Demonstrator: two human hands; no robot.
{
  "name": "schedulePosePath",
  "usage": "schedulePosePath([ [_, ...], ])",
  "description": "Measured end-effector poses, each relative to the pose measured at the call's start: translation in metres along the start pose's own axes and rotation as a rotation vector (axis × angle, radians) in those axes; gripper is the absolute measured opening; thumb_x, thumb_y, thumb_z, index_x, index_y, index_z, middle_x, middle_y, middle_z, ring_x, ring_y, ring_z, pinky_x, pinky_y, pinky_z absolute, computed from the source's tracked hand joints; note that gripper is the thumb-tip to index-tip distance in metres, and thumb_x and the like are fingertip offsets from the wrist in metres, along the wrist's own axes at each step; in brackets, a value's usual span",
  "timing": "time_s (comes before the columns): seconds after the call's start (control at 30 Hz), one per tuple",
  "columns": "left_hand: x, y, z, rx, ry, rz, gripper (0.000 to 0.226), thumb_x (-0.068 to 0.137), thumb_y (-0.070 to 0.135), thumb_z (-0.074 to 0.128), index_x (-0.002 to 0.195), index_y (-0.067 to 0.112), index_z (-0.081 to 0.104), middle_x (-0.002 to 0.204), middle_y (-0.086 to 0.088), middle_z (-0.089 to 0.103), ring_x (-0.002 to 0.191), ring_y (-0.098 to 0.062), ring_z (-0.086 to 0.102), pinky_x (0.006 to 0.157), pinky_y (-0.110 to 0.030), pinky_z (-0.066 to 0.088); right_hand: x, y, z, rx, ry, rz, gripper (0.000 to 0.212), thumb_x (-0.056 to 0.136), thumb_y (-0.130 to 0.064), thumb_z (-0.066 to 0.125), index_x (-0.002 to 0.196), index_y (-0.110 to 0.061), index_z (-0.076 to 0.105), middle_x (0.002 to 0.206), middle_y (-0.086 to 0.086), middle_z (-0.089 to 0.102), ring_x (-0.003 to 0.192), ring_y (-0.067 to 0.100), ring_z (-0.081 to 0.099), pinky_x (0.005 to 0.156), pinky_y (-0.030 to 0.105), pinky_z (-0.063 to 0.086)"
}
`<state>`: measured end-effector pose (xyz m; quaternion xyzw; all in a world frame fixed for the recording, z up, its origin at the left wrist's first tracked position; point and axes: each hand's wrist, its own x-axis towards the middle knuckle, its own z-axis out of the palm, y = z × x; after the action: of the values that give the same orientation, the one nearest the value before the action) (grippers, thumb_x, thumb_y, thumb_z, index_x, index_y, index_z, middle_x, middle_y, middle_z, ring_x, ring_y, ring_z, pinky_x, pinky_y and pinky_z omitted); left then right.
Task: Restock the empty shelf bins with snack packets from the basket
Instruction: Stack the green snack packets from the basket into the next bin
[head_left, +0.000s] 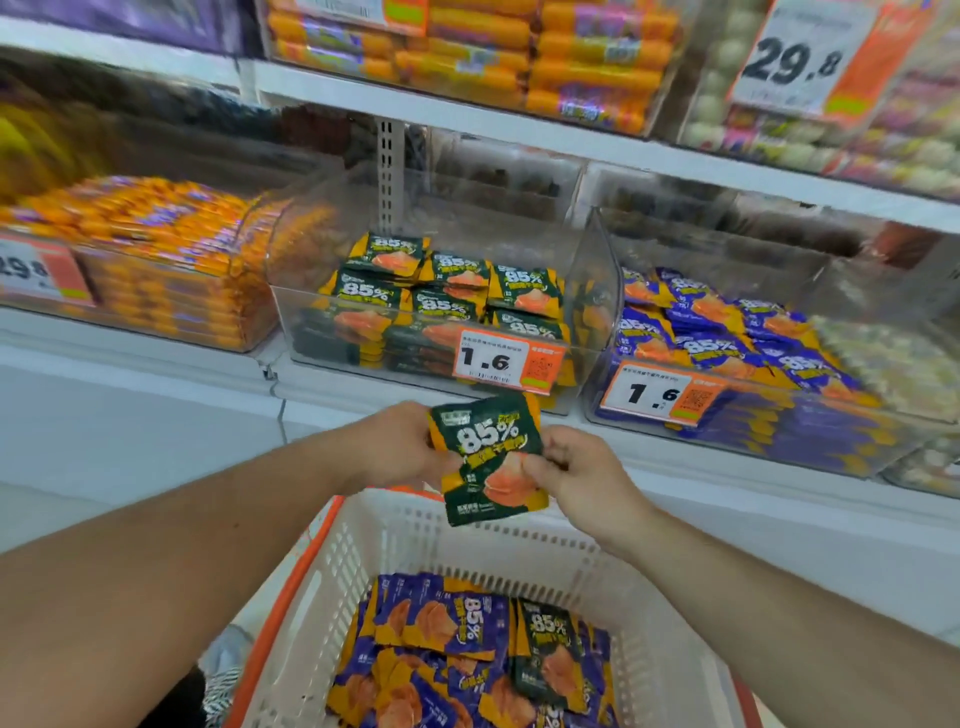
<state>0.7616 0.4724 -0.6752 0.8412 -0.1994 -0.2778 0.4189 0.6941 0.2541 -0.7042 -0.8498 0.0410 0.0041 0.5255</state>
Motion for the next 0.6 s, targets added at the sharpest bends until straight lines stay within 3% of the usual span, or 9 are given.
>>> schedulePosePath([
  [0.03, -0.001, 0.005, -0.007, -0.082, 0.067, 0.007, 0.017, 0.094, 0.014, 0.063, 0.108, 0.005, 0.067, 0.093, -0.01, 0.07, 0.073, -0.014, 0.063, 0.067, -0.025, 0.053, -0.002, -0.01, -0.002, -0.048, 0.065, -0.059, 0.013, 0.093, -0.014, 0.062, 0.092, -0.026, 0.059, 0.08, -0.007, 0.068, 0.078, 0.008, 0.063, 0.075, 0.014, 0.049],
  [0.1, -0.004, 0.016, -0.021, -0.206, 0.16, 0.041, 0.014, 0.094, 0.013, 0.062, 0.105, 0.005, 0.067, 0.093, -0.012, 0.072, 0.071, -0.015, 0.063, 0.061, -0.023, 0.052, -0.007, -0.026, -0.008, -0.1, 0.2, -0.181, 0.029, 0.089, -0.018, 0.069, 0.106, -0.032, 0.049, 0.081, -0.011, 0.063, 0.072, 0.0, 0.056, 0.066, 0.01, 0.041],
  [0.17, -0.007, 0.024, -0.034, -0.28, 0.215, 0.082, 0.012, 0.094, 0.012, 0.061, 0.102, 0.004, 0.066, 0.091, -0.012, 0.073, 0.071, -0.017, 0.064, 0.059, -0.024, 0.052, -0.011, -0.04, -0.01, -0.024, 0.246, -0.268, 0.042, 0.086, -0.013, 0.072, 0.108, -0.036, 0.045, 0.088, -0.012, 0.063, 0.073, 0.003, 0.057, 0.067, 0.015, 0.045],
  [0.27, -0.009, 0.032, -0.044, -0.337, 0.274, 0.114, 0.009, 0.095, 0.012, 0.061, 0.098, 0.006, 0.066, 0.083, -0.008, 0.072, 0.065, -0.014, 0.063, 0.055, -0.022, 0.051, -0.006, -0.062, -0.007, 0.014, 0.233, -0.341, 0.041, 0.086, -0.001, 0.068, 0.096, -0.039, 0.056, 0.088, -0.015, 0.067, 0.071, 0.024, 0.06, 0.065, 0.032, 0.05],
  [0.33, -0.009, 0.038, -0.047, -0.387, 0.324, 0.118, 0.008, 0.095, 0.012, 0.06, 0.091, 0.011, 0.067, 0.079, -0.004, 0.071, 0.063, -0.013, 0.062, 0.054, -0.021, 0.05, 0.001, -0.082, -0.004, 0.064, 0.217, -0.296, 0.044, 0.087, 0.002, 0.065, 0.087, -0.042, 0.066, 0.08, -0.013, 0.07, 0.069, 0.027, 0.062, 0.06, 0.041, 0.054],
  [0.4, -0.008, 0.042, -0.05, -0.475, 0.391, 0.104, 0.012, 0.096, 0.014, 0.059, 0.088, 0.01, 0.066, 0.08, -0.007, 0.073, 0.066, -0.016, 0.065, 0.056, -0.026, 0.054, 0.013, -0.102, -0.003, 0.202, 0.168, -0.208, 0.039, 0.088, 0.001, 0.065, 0.085, -0.038, 0.07, 0.08, -0.017, 0.072, 0.071, 0.014, 0.065, 0.057, 0.033, 0.056],
  [0.47, -0.006, 0.044, -0.056, -0.532, 0.473, 0.095, 0.015, 0.097, 0.017, 0.058, 0.087, 0.009, 0.066, 0.084, -0.011, 0.074, 0.068, -0.017, 0.069, 0.065, -0.034, 0.057, 0.029, -0.12, -0.004, 0.302, 0.165, -0.146, 0.032, 0.088, 0.001, 0.064, 0.088, -0.03, 0.071, 0.089, -0.015, 0.073, 0.075, 0.015, 0.065, 0.059, 0.03, 0.057],
  [0.6, -0.003, 0.04, -0.069, -0.525, 0.601, 0.032, 0.015, 0.096, 0.012, 0.054, 0.089, 0.011, 0.067, 0.086, -0.006, 0.075, 0.073, -0.019, 0.069, 0.067, -0.031, 0.05, 0.085, -0.142, -0.012, 0.353, 0.278, -0.057, 0.032, 0.088, 0.006, 0.059, 0.114, -0.012, 0.066, 0.099, 0.006, 0.069, 0.071, 0.02, 0.061, 0.06, 0.027, 0.052],
])
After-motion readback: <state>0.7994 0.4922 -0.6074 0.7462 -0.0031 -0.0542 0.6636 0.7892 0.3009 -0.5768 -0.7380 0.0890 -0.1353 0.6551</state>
